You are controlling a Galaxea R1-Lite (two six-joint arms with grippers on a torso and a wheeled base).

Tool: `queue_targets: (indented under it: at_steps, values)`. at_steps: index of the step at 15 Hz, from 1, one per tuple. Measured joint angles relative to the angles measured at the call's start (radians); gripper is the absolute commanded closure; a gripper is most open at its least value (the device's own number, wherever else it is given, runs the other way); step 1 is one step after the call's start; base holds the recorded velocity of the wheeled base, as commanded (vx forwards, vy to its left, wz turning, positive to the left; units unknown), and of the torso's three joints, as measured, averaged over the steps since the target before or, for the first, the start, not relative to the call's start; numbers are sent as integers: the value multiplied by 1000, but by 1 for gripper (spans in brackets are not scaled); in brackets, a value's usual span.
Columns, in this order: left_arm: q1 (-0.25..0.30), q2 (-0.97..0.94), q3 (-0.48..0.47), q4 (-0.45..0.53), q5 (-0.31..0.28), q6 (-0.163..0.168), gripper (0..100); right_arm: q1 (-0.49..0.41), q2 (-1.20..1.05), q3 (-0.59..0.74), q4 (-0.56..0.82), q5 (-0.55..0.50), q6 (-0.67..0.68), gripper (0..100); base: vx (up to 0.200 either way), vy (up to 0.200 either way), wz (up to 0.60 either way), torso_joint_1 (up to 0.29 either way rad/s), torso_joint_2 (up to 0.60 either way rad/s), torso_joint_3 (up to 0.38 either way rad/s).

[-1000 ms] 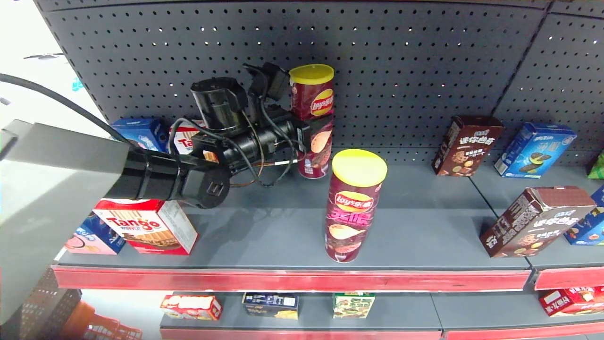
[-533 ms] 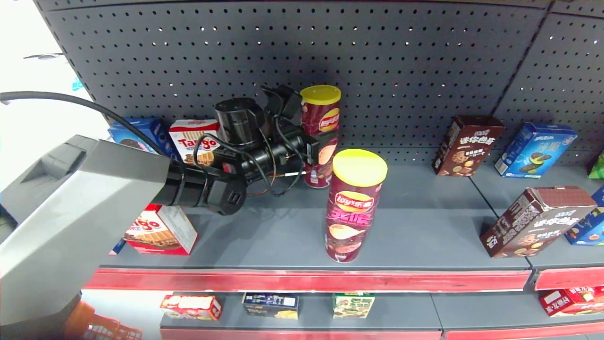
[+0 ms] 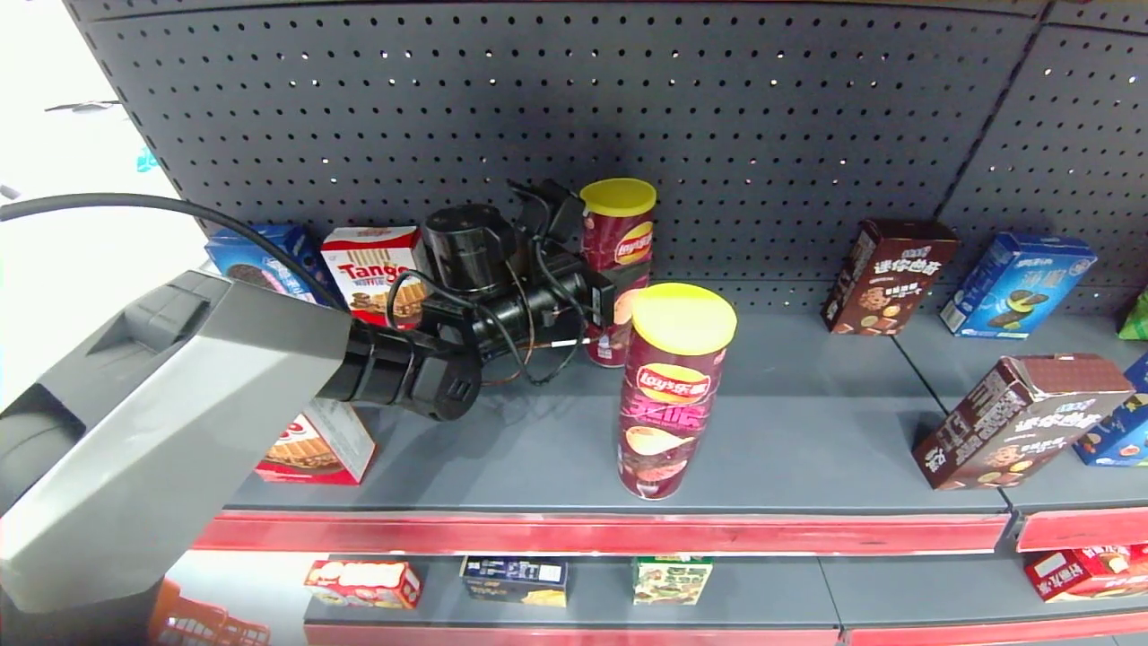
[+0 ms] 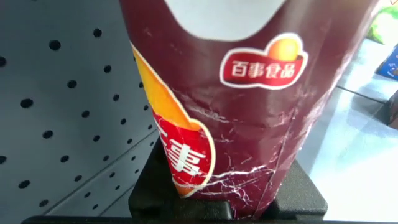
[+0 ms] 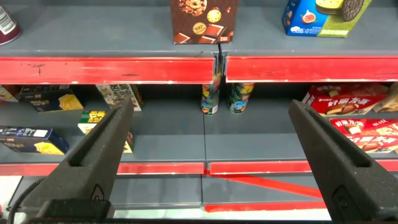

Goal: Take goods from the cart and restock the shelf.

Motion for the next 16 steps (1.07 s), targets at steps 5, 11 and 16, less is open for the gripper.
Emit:
queue_targets:
  at_steps: [5, 11, 16]
  values:
    - [-1, 9, 2, -3, -1, 1, 100, 0, 0, 0, 0, 0, 0, 0, 0, 0, 0, 0, 0, 0]
    - [-3, 16, 10, -7, 0, 1, 0, 0, 0, 0, 0, 0, 0, 0, 0, 0, 0, 0, 0, 0]
    - [10, -2, 44, -3, 1, 5, 0, 0, 0, 0, 0, 0, 0, 0, 0, 0, 0, 0, 0, 0]
